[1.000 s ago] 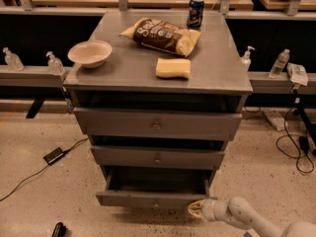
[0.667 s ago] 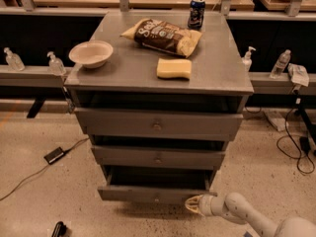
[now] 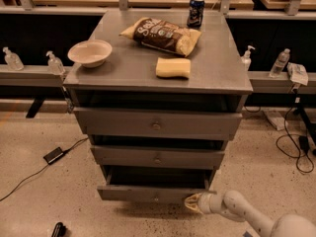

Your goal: Close bottom drawer

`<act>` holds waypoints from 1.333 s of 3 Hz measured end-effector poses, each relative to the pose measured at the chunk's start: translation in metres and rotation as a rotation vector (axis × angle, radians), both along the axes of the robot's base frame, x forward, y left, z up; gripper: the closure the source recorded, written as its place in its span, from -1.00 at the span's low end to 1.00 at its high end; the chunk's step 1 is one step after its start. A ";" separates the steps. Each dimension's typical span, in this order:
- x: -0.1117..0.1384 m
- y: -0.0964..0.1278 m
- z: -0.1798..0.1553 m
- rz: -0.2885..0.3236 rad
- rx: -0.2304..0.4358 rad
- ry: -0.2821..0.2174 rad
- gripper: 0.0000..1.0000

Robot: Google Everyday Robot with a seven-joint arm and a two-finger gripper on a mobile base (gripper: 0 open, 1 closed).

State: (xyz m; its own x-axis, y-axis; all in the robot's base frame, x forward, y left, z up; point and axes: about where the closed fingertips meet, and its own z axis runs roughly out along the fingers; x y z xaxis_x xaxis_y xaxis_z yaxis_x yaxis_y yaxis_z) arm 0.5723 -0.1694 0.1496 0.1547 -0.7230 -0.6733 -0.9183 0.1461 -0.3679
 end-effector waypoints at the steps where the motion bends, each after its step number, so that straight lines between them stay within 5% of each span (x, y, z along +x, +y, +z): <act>1: 0.003 0.001 0.001 -0.003 -0.001 -0.005 1.00; 4: 0.028 0.024 0.004 0.024 -0.039 -0.027 1.00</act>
Offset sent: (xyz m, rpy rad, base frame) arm 0.0589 0.0112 0.0225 -0.0187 -0.0758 -0.0341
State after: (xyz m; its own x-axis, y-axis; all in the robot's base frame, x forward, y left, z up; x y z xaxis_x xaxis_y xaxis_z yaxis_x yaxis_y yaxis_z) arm 0.5998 -0.1459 0.1537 0.1900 -0.7448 -0.6397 -0.9111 0.1090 -0.3975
